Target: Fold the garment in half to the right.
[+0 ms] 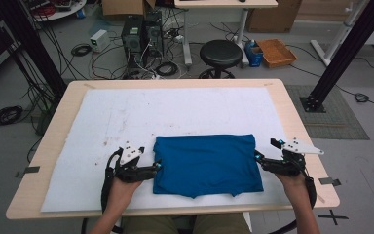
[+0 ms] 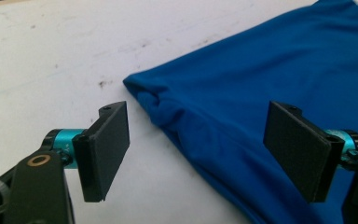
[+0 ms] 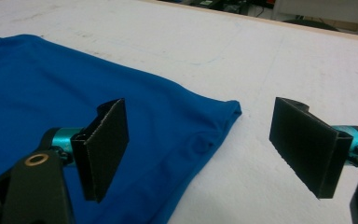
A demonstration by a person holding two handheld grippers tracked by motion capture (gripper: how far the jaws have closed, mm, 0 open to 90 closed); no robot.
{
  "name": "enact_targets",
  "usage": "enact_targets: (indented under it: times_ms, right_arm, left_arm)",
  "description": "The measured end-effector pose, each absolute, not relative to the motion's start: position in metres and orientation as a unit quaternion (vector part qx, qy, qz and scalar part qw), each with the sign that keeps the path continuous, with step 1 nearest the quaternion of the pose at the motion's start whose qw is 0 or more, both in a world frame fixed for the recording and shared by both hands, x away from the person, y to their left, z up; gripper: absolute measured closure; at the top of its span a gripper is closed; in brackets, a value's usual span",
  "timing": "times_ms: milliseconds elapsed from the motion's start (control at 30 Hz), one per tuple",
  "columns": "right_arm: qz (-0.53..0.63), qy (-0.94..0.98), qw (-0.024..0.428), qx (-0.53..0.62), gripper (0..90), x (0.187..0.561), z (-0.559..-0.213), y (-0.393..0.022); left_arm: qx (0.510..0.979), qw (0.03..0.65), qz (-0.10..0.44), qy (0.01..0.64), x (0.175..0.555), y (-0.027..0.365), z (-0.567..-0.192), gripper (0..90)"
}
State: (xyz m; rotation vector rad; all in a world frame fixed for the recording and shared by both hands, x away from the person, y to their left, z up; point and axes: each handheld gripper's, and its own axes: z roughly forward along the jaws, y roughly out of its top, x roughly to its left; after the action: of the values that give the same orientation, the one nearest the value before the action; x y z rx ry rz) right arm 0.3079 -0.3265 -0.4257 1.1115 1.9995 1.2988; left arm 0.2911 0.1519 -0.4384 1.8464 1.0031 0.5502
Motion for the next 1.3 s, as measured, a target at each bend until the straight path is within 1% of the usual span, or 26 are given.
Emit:
enact_targets:
  times_ms: [200, 367, 567, 600, 633, 667, 700, 800, 833, 900, 933, 967, 1000, 1033, 1167, 1233, 1267, 1300]
  right_arm:
    - [0.473, 0.746, 0.252, 0.396, 19.2, 0.309, -0.426, -0.320]
    - [0.475, 0.747, 0.248, 0.393, 19.2, 0.307, -0.427, -0.319]
    - [0.474, 0.749, 0.249, 0.391, 19.2, 0.304, -0.426, -0.319]
    - [0.473, 0.750, 0.249, 0.390, 19.2, 0.304, -0.427, -0.321]
    - [0.473, 0.750, 0.249, 0.390, 19.2, 0.304, -0.427, -0.321]
    - [0.473, 0.750, 0.248, 0.391, 19.2, 0.303, -0.427, -0.321]
    - [0.473, 0.749, 0.248, 0.392, 19.2, 0.303, -0.427, -0.322]
    - [0.473, 0.749, 0.248, 0.393, 19.2, 0.303, -0.427, -0.323]
    - [0.473, 0.749, 0.248, 0.393, 19.2, 0.303, -0.427, -0.323]
    - [0.472, 0.749, 0.247, 0.392, 19.2, 0.302, -0.427, -0.323]
    - [0.473, 0.750, 0.248, 0.391, 19.3, 0.303, -0.427, -0.323]
    - [0.473, 0.750, 0.247, 0.391, 19.2, 0.303, -0.426, -0.322]
    - [0.472, 0.751, 0.247, 0.390, 19.2, 0.303, -0.426, -0.321]
    - [0.472, 0.752, 0.247, 0.388, 19.2, 0.304, -0.426, -0.320]
    - [0.473, 0.755, 0.244, 0.383, 19.2, 0.306, -0.425, -0.314]
    - [0.477, 0.759, 0.238, 0.374, 19.2, 0.308, -0.422, -0.308]
    - [0.477, 0.759, 0.238, 0.374, 19.2, 0.308, -0.422, -0.308]
    - [0.480, 0.759, 0.234, 0.372, 19.2, 0.308, -0.421, -0.306]
  left_arm:
    - [0.756, 0.438, 0.225, 0.431, 0.280, 0.144, -0.443, 24.1]
    - [0.768, 0.421, 0.218, 0.431, 0.270, 0.135, -0.446, 25.2]
    - [0.783, 0.396, 0.228, 0.421, 0.261, 0.122, -0.451, 25.4]
    - [0.790, 0.384, 0.229, 0.419, 0.260, 0.119, -0.453, 31.4]
    - [0.796, 0.374, 0.231, 0.415, 0.259, 0.118, -0.454, 31.4]
    - [0.795, 0.381, 0.226, 0.415, 0.256, 0.118, -0.454, 37.5]
    - [0.795, 0.381, 0.226, 0.415, 0.256, 0.118, -0.454, 41.3]
    - [0.791, 0.390, 0.210, 0.422, 0.255, 0.120, -0.454, 49.4]
    - [0.787, 0.398, 0.207, 0.425, 0.253, 0.121, -0.456, 49.4]
    - [0.783, 0.401, 0.213, 0.426, 0.248, 0.120, -0.457, 52.1]
    - [0.785, 0.403, 0.211, 0.421, 0.246, 0.119, -0.457, 57.4]
    - [0.786, 0.403, 0.215, 0.418, 0.243, 0.117, -0.457, 65.4]
    - [0.786, 0.404, 0.209, 0.420, 0.243, 0.116, -0.457, 68.1]
    - [0.786, 0.404, 0.209, 0.420, 0.243, 0.116, -0.457, 69.9]
    - [0.775, 0.413, 0.195, 0.437, 0.244, 0.119, -0.458, 70.9]
    - [0.769, 0.418, 0.193, 0.444, 0.243, 0.119, -0.459, 73.8]
    - [0.767, 0.419, 0.191, 0.447, 0.243, 0.120, -0.459, 73.8]
    - [0.764, 0.422, 0.187, 0.451, 0.243, 0.121, -0.459, 76.0]
